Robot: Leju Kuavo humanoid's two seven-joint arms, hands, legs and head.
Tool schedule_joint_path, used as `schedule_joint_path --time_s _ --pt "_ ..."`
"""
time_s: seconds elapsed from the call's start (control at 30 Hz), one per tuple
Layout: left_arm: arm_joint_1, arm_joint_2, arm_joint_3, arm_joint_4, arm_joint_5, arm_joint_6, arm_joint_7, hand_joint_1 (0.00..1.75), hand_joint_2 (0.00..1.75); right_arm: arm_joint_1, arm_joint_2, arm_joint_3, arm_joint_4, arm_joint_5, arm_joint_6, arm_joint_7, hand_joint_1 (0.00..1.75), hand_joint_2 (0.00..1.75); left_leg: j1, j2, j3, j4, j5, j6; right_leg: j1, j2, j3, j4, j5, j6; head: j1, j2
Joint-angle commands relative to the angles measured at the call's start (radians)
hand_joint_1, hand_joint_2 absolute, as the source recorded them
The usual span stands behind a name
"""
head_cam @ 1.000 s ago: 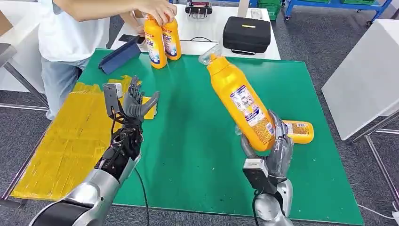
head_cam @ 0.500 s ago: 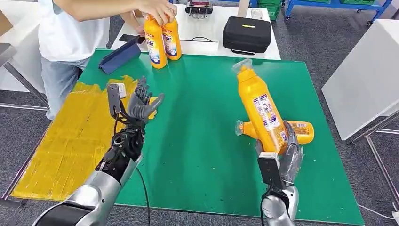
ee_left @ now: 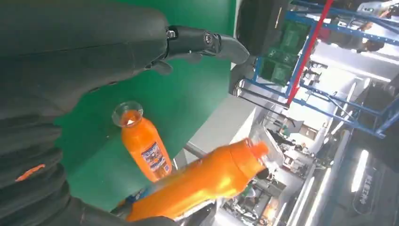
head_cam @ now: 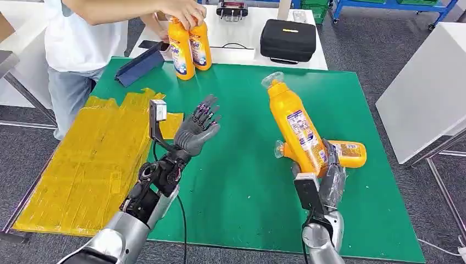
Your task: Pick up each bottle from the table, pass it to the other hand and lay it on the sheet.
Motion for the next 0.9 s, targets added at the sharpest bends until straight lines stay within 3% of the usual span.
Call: schedule_joint_path --time_s 0.03,0.27,0.4,0.63,0.87,0.9 --pt "-0.004 0.02 -0.067 -0.017 0.013 -0.023 0.021 0.0 1.75 -0.052 -0.002 0.017 0.095 -0.007 0.004 -0.012 1.75 1.75 0.001 0.003 0.003 0.0 -0.002 -0.002 0.001 0.002 0.003 -0.001 -0.001 -0.002 0.0 0.0" --pt "0.018 0.022 -0.146 -0.036 -0.008 -0.024 0.045 0.0 1.75 -0.043 -0.007 0.036 0.087 -0.007 -0.002 -0.018 1.75 1.75 0.001 0.002 0.004 0.0 -0.002 -0.003 0.001 0.001 0.004 -0.001 -0.001 -0.002 0.0 0.0" --pt "-0.012 0.012 -0.193 0.003 -0.109 0.065 0.004 0.0 1.75 -0.085 0.016 0.099 0.121 0.001 0.02 -0.04 1.75 1.75 0.001 0.003 0.002 0.001 -0.002 -0.002 0.002 0.002 0.002 -0.001 0.0 -0.002 0.0 0.0" --pt "-0.051 -0.008 -0.199 0.075 -0.136 0.093 -0.022 0.0 1.75 -0.181 0.034 0.208 0.199 0.007 0.031 -0.043 1.75 1.75 0.002 0.005 0.004 0.001 -0.003 -0.004 0.002 0.004 0.003 0.0 -0.001 -0.003 0.0 0.0" --pt "-0.044 -0.016 -0.203 0.067 -0.137 0.077 -0.017 0.0 1.75 -0.163 0.051 0.281 0.132 0.048 0.061 -0.02 1.75 1.75 0.001 0.002 0.002 0.0 -0.001 -0.002 0.001 0.001 0.002 0.0 -0.001 -0.002 0.0 0.0" --pt "-0.045 -0.018 -0.204 0.068 -0.137 0.074 -0.016 0.0 1.75 -0.159 0.05 0.288 0.125 0.055 0.063 -0.013 1.75 1.75 0.002 0.005 0.008 0.001 -0.005 -0.006 0.002 0.003 0.008 -0.001 -0.004 -0.004 0.0 0.0"
